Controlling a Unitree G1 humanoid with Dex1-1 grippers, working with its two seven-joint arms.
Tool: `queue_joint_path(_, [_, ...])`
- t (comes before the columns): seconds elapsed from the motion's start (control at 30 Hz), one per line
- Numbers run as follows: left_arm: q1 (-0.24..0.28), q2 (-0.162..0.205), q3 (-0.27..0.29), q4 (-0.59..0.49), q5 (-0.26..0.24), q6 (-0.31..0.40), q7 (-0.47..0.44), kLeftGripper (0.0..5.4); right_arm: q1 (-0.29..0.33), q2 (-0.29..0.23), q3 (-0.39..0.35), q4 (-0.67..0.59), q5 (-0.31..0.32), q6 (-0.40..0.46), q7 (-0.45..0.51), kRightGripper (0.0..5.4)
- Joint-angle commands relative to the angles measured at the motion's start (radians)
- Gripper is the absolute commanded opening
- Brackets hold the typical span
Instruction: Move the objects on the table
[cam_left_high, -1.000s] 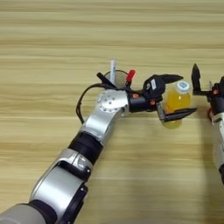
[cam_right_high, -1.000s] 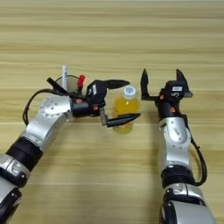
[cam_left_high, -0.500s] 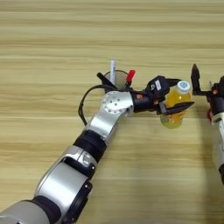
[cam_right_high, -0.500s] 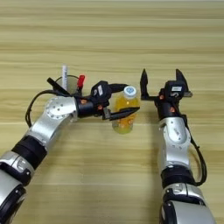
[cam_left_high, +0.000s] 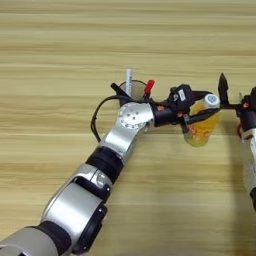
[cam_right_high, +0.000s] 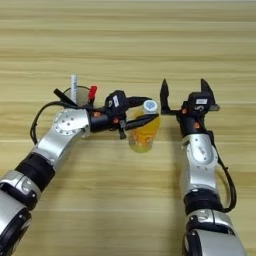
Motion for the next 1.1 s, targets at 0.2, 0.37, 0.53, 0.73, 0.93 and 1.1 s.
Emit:
queue_joint_path(0.2, [-0.026, -0.007, 0.006, 0.027, 0.024, -0.015, 0.012, 1.76, -0.005, 0.000, 0.004, -0.004, -0.005, -0.023, -0.003, 5.40])
queue_joint_path(0.37, [-0.023, -0.009, 0.008, 0.019, 0.022, -0.017, 0.010, 1.76, -0.006, 0.000, 0.004, -0.004, -0.005, -0.024, -0.004, 5.40])
queue_joint_path(0.53, [-0.017, -0.005, 0.023, -0.032, 0.000, 0.001, -0.001, 1.76, -0.005, -0.002, 0.004, -0.004, -0.004, -0.023, -0.002, 5.40])
queue_joint_path(0.73, [-0.007, 0.016, 0.048, -0.114, -0.016, 0.030, -0.007, 1.75, -0.006, -0.001, 0.002, -0.004, 0.008, -0.015, 0.009, 5.40])
queue_joint_path(0.93, [0.043, 0.051, 0.068, -0.278, -0.047, 0.114, -0.002, 1.75, -0.006, 0.000, 0.000, -0.006, 0.022, -0.011, 0.019, 5.40])
queue_joint_path(1.1, [0.086, 0.086, 0.079, -0.436, -0.070, 0.197, 0.003, 1.75, -0.008, -0.001, -0.004, -0.003, 0.033, -0.009, 0.030, 5.40])
